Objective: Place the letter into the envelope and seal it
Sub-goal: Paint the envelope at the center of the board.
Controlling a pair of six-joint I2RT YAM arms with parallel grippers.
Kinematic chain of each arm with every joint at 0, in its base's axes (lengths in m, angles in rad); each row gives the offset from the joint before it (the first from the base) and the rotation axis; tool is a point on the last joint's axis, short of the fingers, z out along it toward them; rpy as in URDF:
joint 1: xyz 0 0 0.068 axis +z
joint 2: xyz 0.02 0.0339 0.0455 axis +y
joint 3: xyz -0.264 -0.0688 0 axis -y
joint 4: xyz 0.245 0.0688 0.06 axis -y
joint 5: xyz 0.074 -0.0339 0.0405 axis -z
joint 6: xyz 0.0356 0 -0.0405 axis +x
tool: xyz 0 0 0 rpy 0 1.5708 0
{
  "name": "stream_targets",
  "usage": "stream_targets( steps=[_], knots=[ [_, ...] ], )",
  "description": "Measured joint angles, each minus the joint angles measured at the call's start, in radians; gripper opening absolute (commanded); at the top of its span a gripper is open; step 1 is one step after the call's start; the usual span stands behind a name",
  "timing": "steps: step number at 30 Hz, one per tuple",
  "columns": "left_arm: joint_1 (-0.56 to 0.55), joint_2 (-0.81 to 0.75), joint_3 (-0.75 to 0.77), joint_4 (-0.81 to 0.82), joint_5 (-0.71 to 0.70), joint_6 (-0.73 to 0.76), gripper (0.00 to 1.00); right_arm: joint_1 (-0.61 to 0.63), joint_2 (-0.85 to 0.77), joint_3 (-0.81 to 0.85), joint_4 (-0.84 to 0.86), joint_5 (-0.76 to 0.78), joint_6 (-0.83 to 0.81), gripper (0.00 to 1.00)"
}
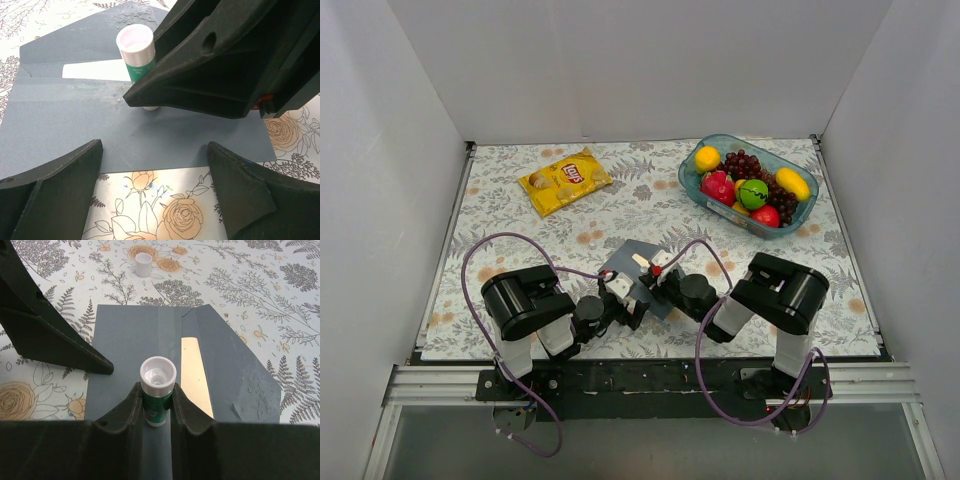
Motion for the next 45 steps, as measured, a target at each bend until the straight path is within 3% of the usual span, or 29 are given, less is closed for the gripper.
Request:
stream_targets(
  steps=[14,34,45],
  knots=[
    [0.0,0.0,-0.002,0.0,-0.014,-0.005,0.84,0.0,0.068,0.061,0.034,0.004,-0.019,0.01],
    [0.0,0.0,-0.002,0.0,-0.014,-0.005,0.84,0.0,-0.041,-0.031,-0.026,0.037,-0.014,0.01],
    [0.0,-0.002,-0.004,0.0,-0.018,-0.005,0.84,-0.002,0.066,0.105,-0.029,0.032,-0.037,0.01]
  ],
)
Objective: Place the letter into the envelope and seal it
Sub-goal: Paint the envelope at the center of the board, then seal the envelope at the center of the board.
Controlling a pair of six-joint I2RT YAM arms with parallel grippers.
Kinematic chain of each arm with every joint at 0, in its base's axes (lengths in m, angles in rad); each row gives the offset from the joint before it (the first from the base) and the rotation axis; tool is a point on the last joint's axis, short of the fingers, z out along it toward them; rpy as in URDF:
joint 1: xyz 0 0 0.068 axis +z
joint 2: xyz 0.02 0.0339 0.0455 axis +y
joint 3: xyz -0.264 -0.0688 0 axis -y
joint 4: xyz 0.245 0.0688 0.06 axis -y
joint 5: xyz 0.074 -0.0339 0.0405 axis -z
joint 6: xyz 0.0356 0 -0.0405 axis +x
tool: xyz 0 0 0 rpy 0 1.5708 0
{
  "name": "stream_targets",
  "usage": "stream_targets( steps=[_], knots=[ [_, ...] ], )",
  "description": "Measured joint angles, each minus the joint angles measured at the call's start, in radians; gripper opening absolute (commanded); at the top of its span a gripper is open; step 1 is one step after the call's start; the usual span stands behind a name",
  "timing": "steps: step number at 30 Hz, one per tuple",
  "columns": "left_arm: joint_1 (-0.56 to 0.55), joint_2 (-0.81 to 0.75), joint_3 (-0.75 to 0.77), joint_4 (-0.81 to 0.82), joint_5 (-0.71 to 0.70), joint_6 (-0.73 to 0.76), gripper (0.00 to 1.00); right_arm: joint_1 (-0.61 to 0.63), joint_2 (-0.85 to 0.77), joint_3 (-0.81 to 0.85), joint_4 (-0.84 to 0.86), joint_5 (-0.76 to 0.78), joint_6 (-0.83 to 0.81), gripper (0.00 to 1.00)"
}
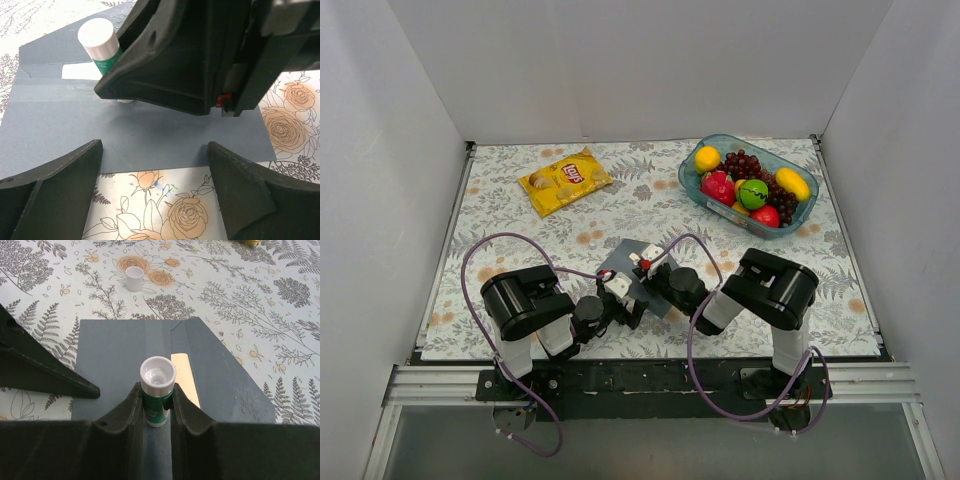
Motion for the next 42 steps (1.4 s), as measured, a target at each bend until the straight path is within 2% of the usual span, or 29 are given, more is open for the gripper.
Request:
stream_targets(
  steps=[10,21,27,33,37,42],
  knots=[
    [0.0,-0.002,-0.002,0.0,-0.007,-0.001,0.84,-0.004,0.019,0.013,0.013,-0.007,0.003,0.01],
    [0.0,-0.002,-0.002,0.0,-0.006,0.0,0.84,-0.003,-0.13,-0.133,-0.036,-0.026,0.076,0.01],
    [0.0,-0.014,-0.005,-0.005,-0.006,0.003,0.85,-0.005,-0.239,-0.122,-0.169,-0.02,0.053,0.01],
    [0.0,-0.054,-0.026,-0.027,-0.005,0.014,0.85,-0.025,-0.408,0.014,-0.281,-0.011,-0.005,0.01],
    [0.0,-0.142,-0.028,-0.122,0.008,0.027,0.86,-0.061,-0.53,0.047,-0.349,0.007,0.012,0.01],
    [0.0,-0.334,-0.008,-0.268,0.043,0.042,0.86,-0.174,-0.592,0.131,-0.667,-0.037,0.108,0.01]
  ],
)
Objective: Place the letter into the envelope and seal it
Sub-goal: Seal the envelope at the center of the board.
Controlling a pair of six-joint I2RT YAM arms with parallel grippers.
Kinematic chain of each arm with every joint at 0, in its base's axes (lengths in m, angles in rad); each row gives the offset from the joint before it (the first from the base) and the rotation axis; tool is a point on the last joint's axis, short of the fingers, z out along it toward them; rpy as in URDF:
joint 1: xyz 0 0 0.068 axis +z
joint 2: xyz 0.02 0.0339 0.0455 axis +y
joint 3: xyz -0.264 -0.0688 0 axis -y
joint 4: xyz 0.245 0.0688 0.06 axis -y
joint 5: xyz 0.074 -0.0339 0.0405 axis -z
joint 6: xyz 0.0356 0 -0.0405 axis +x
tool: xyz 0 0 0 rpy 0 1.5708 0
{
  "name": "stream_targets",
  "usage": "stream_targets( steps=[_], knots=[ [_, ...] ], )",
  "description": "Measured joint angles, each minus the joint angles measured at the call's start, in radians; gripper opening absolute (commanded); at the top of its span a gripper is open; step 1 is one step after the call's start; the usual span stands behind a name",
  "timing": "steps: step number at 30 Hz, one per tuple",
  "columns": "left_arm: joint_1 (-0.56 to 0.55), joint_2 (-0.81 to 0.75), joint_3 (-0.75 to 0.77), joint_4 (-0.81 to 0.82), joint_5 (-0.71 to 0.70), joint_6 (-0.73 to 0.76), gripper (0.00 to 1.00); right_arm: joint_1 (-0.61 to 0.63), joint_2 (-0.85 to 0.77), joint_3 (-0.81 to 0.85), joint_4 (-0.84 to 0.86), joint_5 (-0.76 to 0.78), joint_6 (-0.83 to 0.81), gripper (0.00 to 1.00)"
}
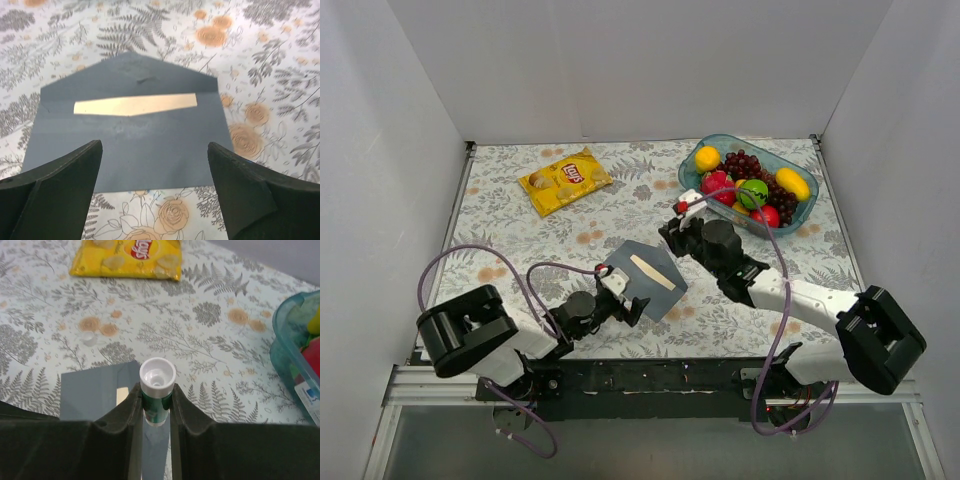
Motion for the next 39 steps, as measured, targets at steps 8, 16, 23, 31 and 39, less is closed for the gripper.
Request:
stream_targets(
  steps=[8,16,23,31,39],
  knots=[
    [0.002,-0.24,0.064,-0.24,-0.009,-0.015,0.81,-0.178,0.148,0.435,-0.715,-0.147,0.042,0.01],
    [0.032,-0.275,0.174,-0.517,-0.103,-0.22,0.89,-0.292,0.445,0.754,-1.119,-0.304,-0.029,0.01],
    [0.047,-0.286,0.18,-0.628,-0.142,-0.328,0.98,-0.34,0.648,0.809,-1.281,-0.356,-0.068,0.01],
    [0.063,-0.225,0.158,-0.612,-0.177,-0.37,0.96,-0.34,0.712,0.907,-1.342,-0.402,-0.088,0.01],
    [0.085,-0.005,0.187,-0.485,-0.196,-0.389,0.91,-0.326,0.718,0.914,-1.351,-0.454,-0.101,0.01]
  ],
)
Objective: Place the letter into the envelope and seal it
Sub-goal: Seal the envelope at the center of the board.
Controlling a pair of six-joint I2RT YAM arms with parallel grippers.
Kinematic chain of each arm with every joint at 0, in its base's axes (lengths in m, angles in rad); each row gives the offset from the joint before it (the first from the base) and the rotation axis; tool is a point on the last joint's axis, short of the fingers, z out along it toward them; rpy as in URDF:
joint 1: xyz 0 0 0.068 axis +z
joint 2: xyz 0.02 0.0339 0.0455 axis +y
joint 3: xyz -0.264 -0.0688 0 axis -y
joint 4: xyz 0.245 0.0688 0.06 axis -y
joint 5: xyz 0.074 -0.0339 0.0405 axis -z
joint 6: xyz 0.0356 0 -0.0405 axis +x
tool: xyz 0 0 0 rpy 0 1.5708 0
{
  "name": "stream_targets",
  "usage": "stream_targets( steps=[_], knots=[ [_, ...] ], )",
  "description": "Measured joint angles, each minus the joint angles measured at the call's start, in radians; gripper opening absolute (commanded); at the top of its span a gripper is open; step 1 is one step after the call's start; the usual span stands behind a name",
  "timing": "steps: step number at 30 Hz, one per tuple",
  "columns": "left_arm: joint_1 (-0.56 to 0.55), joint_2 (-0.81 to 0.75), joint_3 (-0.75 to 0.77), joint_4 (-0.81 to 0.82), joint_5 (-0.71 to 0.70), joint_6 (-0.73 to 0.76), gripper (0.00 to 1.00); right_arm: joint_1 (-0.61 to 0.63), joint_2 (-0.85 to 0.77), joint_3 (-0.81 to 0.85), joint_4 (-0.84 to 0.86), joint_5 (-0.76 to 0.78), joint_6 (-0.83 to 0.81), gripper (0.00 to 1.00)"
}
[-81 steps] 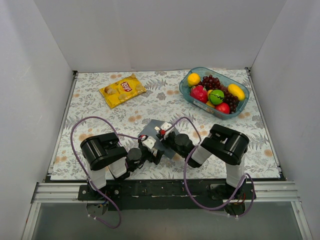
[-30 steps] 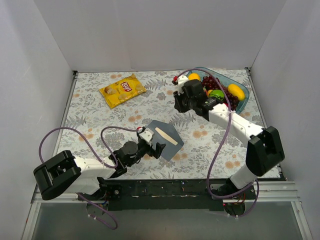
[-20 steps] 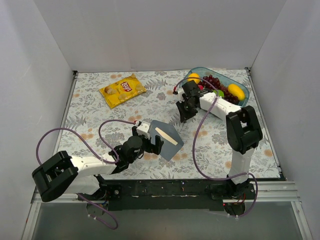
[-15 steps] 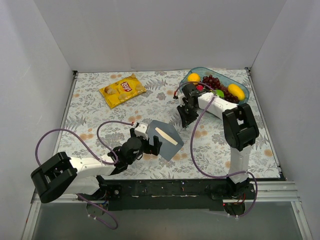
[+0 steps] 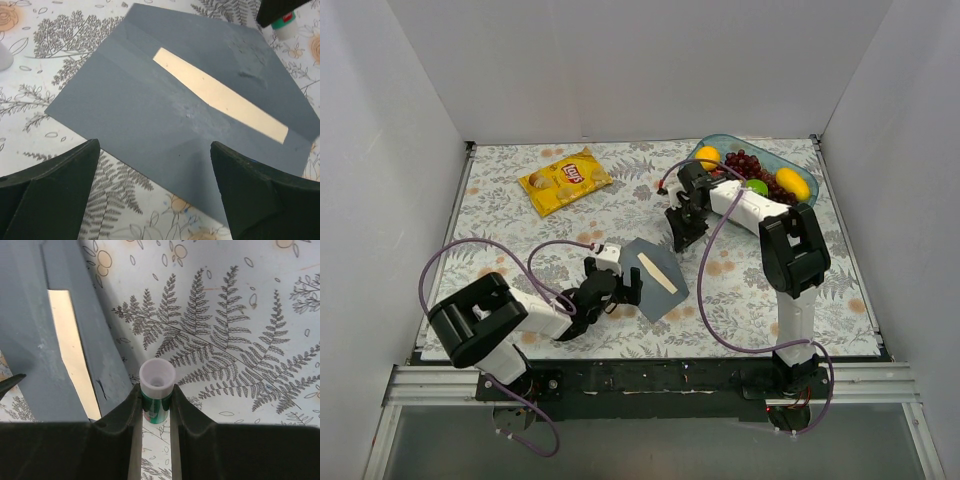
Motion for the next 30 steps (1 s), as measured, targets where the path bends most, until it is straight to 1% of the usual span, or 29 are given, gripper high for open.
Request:
stream_targets(
  steps=[3,6,18,22,25,30],
  knots=[
    [0.005,0.062,0.033,0.046,-0.005,-0.002,0.9,0.01,0.0,-0.001,-0.004,-0.015,-0.01,0.01],
    [0.006,0.087,0.043,0.075,-0.006,-0.003,0.89,0.019,0.0,-0.005,-0.011,-0.028,-0.014,0.01],
    [0.01,0.092,0.043,0.084,-0.006,-0.008,0.89,0.037,-0.003,-0.058,-0.017,-0.087,-0.029,0.01],
    [0.01,0.094,0.043,0.087,-0.006,-0.011,0.89,0.038,-0.033,-0.074,-0.01,-0.097,-0.024,0.01],
    [0.01,0.094,0.042,0.088,-0.006,-0.011,0.89,0.037,-0.083,-0.095,-0.002,-0.063,0.0,0.01],
    [0.012,0.094,0.04,0.092,-0.006,-0.011,0.89,0.034,-0.152,-0.129,0.009,0.046,0.039,0.01]
  ],
)
